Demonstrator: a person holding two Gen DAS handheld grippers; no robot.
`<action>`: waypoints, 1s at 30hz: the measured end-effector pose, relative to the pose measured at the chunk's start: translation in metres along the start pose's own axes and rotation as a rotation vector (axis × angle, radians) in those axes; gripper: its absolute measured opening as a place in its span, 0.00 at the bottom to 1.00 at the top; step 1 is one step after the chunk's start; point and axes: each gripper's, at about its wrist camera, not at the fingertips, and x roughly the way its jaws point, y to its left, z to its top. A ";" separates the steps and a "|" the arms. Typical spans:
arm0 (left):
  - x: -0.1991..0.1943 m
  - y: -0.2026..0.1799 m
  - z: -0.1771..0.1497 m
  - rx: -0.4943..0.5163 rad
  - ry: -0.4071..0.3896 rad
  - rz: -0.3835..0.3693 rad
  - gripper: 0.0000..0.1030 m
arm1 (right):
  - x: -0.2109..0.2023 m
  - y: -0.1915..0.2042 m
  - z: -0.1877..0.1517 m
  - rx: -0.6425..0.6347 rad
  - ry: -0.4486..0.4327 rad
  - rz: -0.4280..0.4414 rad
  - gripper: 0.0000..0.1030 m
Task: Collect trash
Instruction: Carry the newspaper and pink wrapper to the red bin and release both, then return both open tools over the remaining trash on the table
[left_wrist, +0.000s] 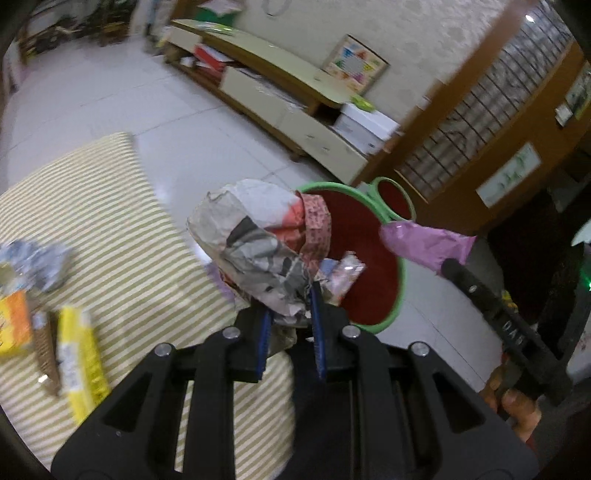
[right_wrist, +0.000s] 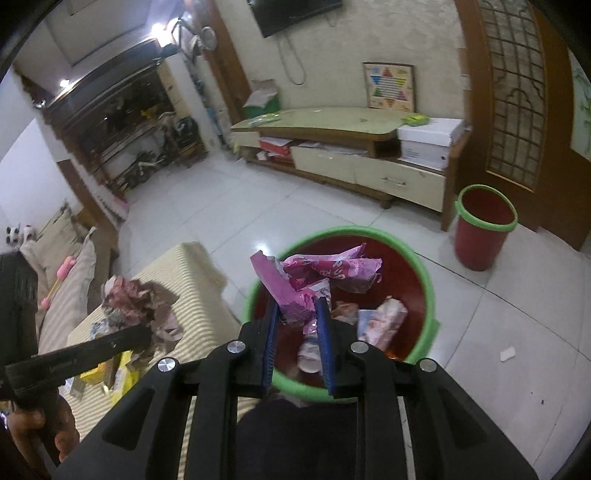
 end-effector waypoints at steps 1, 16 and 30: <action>0.008 -0.007 0.004 0.008 0.011 -0.024 0.17 | 0.000 -0.003 0.001 0.005 0.000 -0.002 0.19; 0.052 -0.047 0.038 0.090 0.018 -0.091 0.63 | 0.012 -0.030 0.001 0.081 -0.001 -0.009 0.50; 0.018 0.005 0.003 0.018 0.015 0.008 0.68 | 0.091 -0.065 0.008 0.179 -0.023 -0.106 0.76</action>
